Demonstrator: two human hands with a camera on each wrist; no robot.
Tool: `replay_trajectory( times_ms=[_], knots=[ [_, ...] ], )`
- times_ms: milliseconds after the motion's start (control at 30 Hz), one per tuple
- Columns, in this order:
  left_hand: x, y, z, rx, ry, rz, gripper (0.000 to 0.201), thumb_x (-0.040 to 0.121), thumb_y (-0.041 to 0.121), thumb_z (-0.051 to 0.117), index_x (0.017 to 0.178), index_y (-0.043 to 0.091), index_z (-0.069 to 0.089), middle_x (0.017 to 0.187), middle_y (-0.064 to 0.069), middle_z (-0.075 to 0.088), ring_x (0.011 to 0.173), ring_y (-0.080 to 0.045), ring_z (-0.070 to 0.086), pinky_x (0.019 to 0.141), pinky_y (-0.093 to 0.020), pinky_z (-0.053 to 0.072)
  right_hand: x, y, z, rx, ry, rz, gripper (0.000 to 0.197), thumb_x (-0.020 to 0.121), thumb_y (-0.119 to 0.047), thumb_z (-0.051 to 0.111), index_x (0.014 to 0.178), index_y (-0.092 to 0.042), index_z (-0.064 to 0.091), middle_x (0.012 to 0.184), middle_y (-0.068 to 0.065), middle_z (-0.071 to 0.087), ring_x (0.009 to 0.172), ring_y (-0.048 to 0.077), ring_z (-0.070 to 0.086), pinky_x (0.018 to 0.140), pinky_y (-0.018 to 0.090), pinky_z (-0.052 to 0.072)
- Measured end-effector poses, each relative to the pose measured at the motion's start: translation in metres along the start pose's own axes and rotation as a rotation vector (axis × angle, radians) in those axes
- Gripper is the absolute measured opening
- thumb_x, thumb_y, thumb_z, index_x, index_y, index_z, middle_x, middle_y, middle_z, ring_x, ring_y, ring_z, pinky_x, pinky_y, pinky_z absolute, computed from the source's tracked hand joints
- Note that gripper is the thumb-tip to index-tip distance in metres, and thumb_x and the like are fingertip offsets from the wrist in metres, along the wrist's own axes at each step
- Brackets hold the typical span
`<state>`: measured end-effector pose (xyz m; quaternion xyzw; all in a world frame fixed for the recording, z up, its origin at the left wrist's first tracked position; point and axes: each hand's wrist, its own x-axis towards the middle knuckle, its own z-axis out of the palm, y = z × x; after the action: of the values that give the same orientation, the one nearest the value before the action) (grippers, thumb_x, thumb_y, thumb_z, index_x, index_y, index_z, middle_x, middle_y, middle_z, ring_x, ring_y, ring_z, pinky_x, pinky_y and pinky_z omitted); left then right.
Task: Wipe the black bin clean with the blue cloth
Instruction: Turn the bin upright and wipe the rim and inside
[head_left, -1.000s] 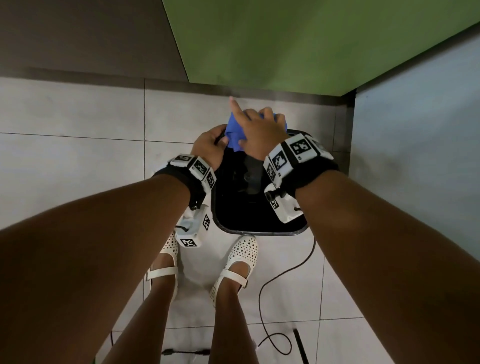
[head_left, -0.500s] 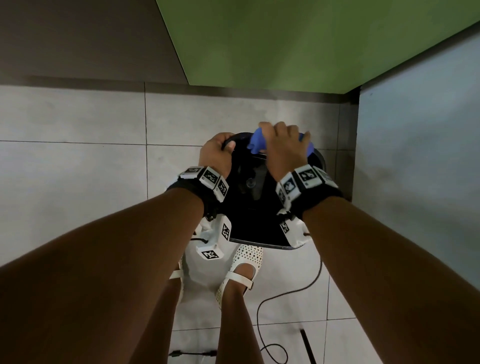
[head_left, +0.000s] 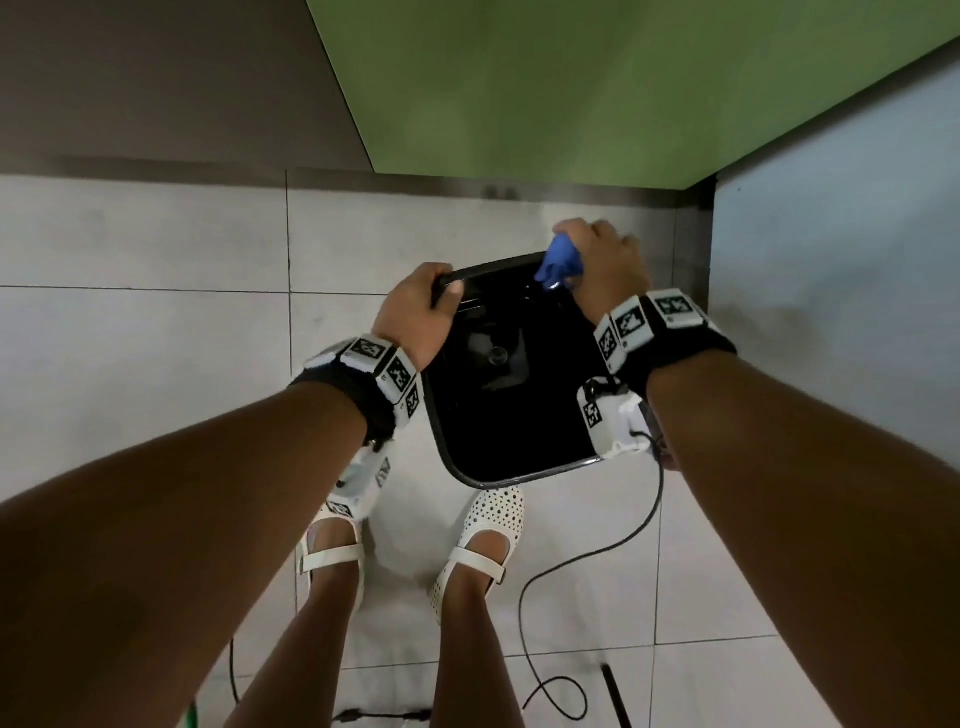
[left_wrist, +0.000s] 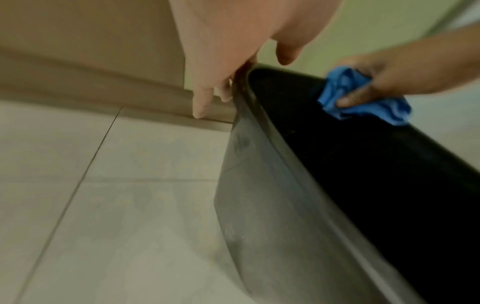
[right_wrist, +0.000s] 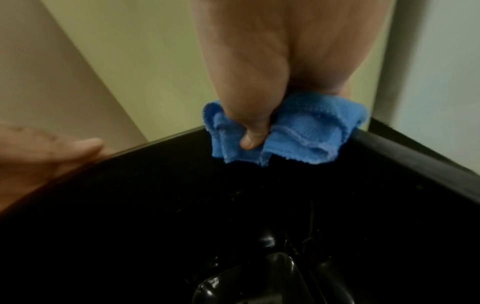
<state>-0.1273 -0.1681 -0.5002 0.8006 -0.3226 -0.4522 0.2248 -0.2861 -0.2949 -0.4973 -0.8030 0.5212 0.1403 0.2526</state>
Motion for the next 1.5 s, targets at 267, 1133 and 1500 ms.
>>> replay_trajectory(
  times_ms=[267,1133,1500],
  knots=[
    [0.025,0.007,-0.003,0.252,-0.186,0.134,0.037,0.1,0.033,0.032,0.116,0.006,0.051,0.112,-0.019,0.063,0.107,-0.034,0.057,0.079,-0.03,0.037,0.012,-0.059,0.013,-0.163,-0.025,-0.242,0.06,0.082,-0.018,0.054,0.138,-0.029,0.034,0.132,0.004,0.046,0.12,0.033,0.038,0.095,0.047,0.038],
    [0.017,0.001,0.005,0.127,-0.179,0.126,0.038,0.099,0.029,0.035,0.135,0.02,0.043,0.117,-0.017,0.064,0.107,-0.035,0.059,0.092,-0.038,0.047,-0.007,-0.048,0.02,0.013,0.05,0.123,0.067,0.086,-0.016,0.057,0.143,-0.027,0.023,0.137,0.008,0.04,0.124,0.031,0.037,0.101,0.054,0.035],
    [-0.008,-0.003,0.021,-0.025,-0.059,-0.006,0.031,0.1,0.026,0.033,0.125,0.014,0.046,0.108,-0.018,0.065,0.101,-0.035,0.059,0.086,-0.037,0.047,-0.069,0.02,0.026,0.233,0.045,0.606,0.05,0.091,-0.012,0.05,0.135,-0.023,0.03,0.135,0.021,0.031,0.119,0.042,0.035,0.095,0.048,0.039]
  ],
)
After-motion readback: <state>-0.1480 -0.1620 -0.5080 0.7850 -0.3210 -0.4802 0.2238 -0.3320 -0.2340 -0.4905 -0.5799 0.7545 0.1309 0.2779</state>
